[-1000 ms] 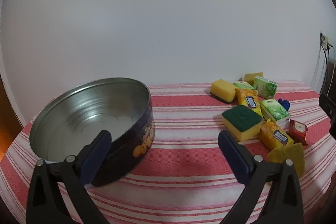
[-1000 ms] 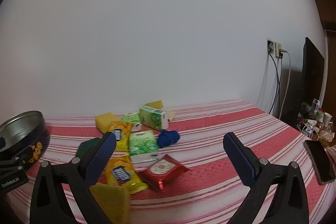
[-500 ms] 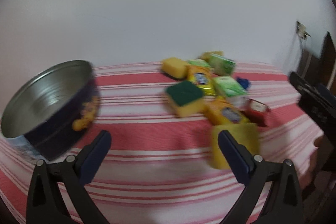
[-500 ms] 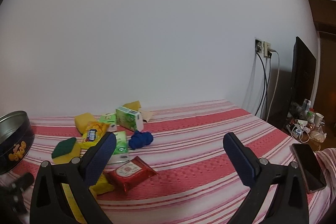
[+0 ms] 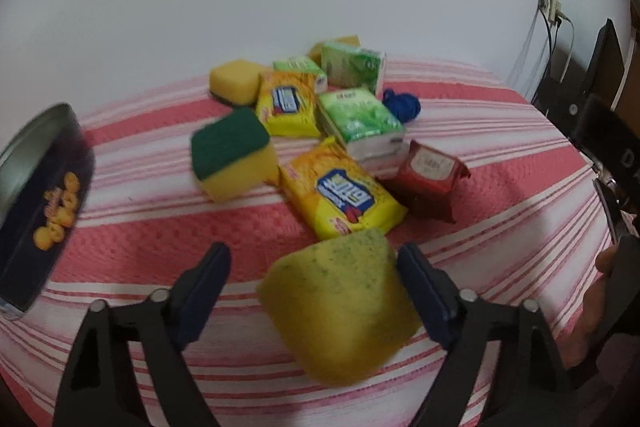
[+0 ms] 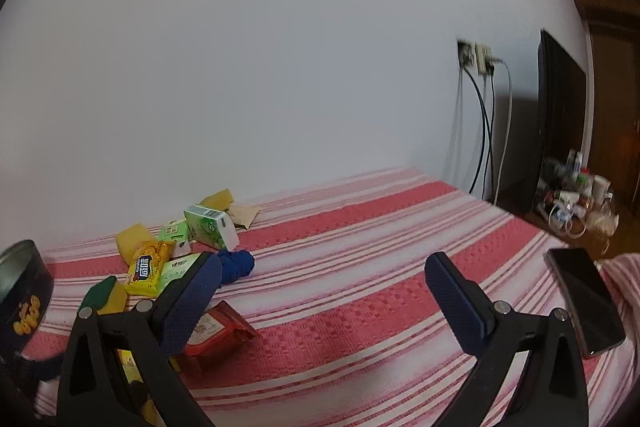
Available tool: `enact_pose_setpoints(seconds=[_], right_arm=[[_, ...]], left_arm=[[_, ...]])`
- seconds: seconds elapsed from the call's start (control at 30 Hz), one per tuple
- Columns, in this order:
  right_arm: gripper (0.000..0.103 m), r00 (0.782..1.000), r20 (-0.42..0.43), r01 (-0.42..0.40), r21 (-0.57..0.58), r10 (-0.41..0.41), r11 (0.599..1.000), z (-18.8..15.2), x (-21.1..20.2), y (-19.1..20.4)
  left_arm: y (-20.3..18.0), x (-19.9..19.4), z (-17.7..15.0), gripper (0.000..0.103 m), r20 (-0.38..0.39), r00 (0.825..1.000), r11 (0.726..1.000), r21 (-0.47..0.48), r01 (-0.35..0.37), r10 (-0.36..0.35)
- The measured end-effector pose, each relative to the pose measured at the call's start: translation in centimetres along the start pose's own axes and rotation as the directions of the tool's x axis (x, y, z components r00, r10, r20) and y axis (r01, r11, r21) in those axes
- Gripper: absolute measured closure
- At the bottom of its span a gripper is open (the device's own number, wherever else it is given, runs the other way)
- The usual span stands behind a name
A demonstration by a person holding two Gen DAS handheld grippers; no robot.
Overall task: Organize objects
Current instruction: 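Grasp the plain yellow sponge with the left gripper, then lift the yellow sponge with the left gripper while the right gripper grasps the red snack packet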
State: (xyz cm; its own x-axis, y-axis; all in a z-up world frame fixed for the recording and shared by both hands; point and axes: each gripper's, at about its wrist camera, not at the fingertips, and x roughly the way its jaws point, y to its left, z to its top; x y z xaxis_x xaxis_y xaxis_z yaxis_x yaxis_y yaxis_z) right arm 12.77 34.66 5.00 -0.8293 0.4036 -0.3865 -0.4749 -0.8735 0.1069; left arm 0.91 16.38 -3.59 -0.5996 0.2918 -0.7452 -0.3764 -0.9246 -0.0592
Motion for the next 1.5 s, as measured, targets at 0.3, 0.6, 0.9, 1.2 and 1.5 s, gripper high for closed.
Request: enact_pose_setpoints(seconds=[0.3, 0.6, 0.9, 1.2, 1.5], right_arm=[[0.000, 0.997, -0.064, -0.046, -0.016, 0.045, 0.999, -0.6, 0.8, 0.9], [0.000, 0.991, -0.112, -0.077, 0.005, 0.077, 0.997, -0.8, 1.4, 0.7], [0.000, 0.988, -0.129, -0.088, 0.006, 0.088, 0.996, -0.9, 1.7, 1.1], [0.000, 0.975, -0.184, -0.122, 0.020, 0.123, 0.992, -1.2, 2.5, 1.5], [0.009, 0.917, -0.328, -0.198, 0.115, 0.225, 0.973, -2.8, 4.3, 2.3]], left_arm=[[1.4, -0.6, -0.5, 0.057, 0.002, 0.990, 0.989, -0.039, 0.143, -0.143], [5.5, -3.4, -0.5, 0.072, 0.115, 0.990, 0.996, -0.009, 0.088, -0.087], [8.4, -2.4, -1.0, 0.065, 0.059, 0.993, 0.993, -0.052, 0.107, -0.104], [8.0, -2.1, -1.9, 0.034, 0.006, 0.998, 0.997, -0.039, 0.070, -0.070], [7.1, -2.9, -2.1, 0.064, 0.026, 0.995, 0.995, 0.029, 0.092, -0.093]])
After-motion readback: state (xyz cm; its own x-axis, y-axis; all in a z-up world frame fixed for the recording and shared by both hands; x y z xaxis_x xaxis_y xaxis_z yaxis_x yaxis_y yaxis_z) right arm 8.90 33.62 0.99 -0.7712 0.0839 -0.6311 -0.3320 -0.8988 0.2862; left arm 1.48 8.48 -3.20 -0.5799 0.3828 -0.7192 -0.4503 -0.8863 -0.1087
